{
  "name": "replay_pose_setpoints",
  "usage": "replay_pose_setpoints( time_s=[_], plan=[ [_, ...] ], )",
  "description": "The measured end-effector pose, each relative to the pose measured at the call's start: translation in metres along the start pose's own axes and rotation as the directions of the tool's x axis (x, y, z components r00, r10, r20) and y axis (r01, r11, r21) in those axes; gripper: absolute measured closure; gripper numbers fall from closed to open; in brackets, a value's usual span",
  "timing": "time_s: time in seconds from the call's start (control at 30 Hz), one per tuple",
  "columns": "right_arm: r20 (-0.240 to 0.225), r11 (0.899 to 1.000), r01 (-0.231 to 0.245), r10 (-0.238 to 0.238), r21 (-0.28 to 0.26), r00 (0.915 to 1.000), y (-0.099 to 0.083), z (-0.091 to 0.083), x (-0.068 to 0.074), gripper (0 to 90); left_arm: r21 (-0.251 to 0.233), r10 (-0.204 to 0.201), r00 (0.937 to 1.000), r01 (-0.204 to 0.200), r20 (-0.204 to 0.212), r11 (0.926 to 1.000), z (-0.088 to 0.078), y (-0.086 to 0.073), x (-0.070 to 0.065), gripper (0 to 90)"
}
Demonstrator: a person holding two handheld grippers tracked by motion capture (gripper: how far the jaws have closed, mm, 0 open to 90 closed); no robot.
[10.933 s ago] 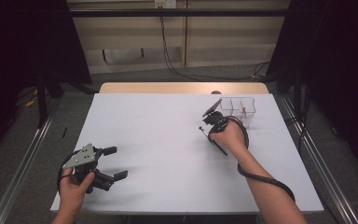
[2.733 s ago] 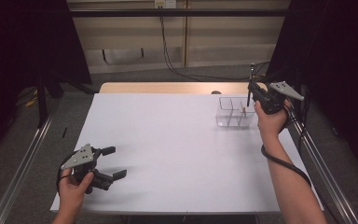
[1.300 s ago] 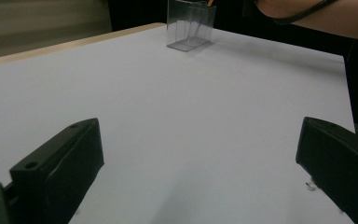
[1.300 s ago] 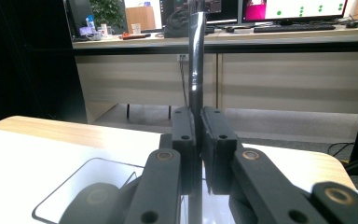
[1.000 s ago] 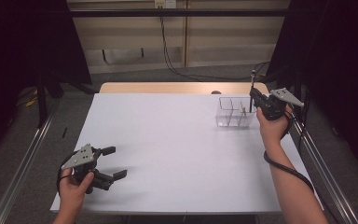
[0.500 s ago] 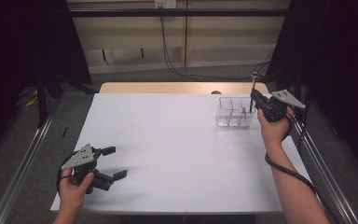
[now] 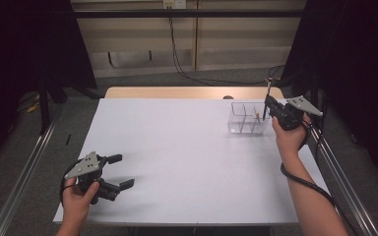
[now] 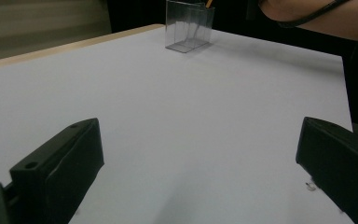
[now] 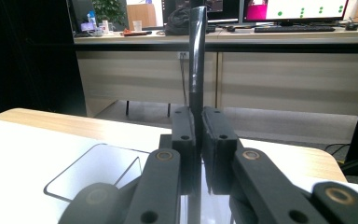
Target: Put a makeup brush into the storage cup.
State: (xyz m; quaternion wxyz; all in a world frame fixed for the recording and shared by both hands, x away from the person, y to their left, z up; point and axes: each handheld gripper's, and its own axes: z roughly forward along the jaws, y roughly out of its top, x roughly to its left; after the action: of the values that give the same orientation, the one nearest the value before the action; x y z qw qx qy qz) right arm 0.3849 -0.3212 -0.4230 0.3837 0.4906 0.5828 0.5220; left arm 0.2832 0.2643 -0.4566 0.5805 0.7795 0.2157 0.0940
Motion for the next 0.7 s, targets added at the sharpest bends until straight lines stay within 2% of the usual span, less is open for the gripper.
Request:
replay_pose_setpoints(
  time_s=[0.7],
  plan=[
    [0.002, 1.000, -0.005, 0.005, 0.013, 1.0000, -0.0076, -0.0026, 0.0006, 84.5, -0.004, 0.000, 1.0000, 0.000, 0.003, 1.0000, -0.0007, 0.0007, -0.0005, 0.6]
  ],
)
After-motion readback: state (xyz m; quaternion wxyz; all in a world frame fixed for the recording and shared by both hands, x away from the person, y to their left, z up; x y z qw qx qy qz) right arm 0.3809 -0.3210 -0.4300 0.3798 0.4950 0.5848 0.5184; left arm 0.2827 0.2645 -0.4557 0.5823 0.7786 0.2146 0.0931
